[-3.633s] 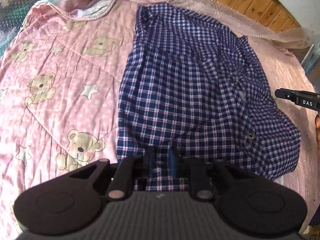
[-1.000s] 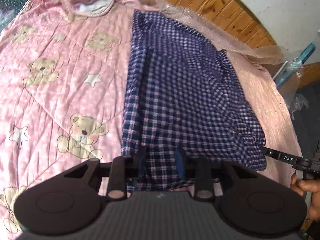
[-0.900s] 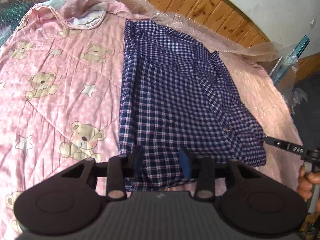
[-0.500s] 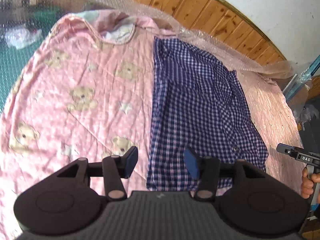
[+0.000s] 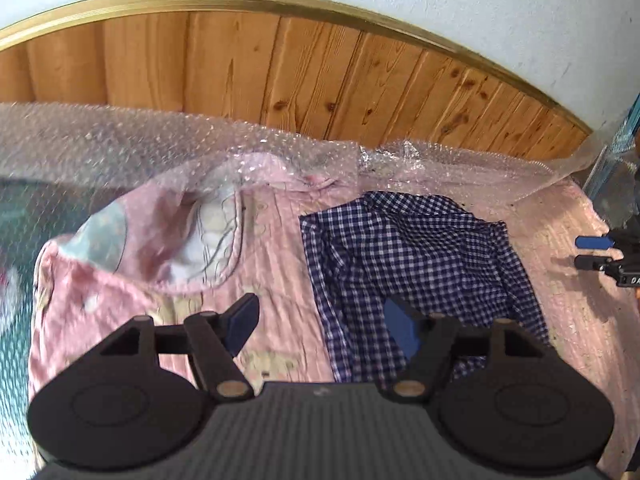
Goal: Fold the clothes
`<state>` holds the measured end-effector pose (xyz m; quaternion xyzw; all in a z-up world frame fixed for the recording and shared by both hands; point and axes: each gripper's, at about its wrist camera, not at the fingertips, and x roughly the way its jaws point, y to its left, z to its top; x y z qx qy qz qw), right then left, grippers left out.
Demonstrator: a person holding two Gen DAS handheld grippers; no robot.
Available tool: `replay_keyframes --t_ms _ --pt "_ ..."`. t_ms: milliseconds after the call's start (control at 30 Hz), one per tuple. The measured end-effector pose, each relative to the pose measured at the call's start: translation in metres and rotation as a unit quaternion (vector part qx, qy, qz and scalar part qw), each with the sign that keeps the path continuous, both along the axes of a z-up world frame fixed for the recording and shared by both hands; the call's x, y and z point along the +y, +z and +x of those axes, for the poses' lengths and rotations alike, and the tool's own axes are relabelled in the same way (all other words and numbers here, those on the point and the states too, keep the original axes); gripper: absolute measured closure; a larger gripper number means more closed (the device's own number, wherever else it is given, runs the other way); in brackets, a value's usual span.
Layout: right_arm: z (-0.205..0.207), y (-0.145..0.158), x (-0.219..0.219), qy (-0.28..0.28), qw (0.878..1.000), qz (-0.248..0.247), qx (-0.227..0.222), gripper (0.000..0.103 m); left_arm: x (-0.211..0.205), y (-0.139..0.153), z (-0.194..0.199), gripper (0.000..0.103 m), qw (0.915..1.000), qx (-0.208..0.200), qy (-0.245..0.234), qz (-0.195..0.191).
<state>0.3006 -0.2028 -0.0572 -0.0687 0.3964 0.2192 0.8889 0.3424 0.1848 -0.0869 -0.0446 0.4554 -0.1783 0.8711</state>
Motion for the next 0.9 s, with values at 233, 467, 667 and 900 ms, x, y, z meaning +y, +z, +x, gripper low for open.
replay_keyframes --t_ms 233,467,667,900 --pt "0.104 -0.043 0.018 0.005 0.999 -0.014 0.043 0.047 -0.036 -0.057 0.097 0.032 0.9979 0.008 -0.057 0.03" --pt "0.17 -0.091 0.019 -0.017 0.996 0.02 0.088 0.047 -0.051 -0.093 0.144 0.032 0.9969 0.009 -0.078 -0.007" --pt "0.189 -0.119 0.032 -0.005 0.994 0.026 0.104 0.053 -0.069 -0.106 0.144 0.046 0.992 -0.013 -0.123 0.026" --pt "0.174 -0.104 0.042 0.01 0.998 0.009 0.063 0.098 -0.074 -0.095 0.136 0.098 0.9891 -0.03 -0.14 0.034"
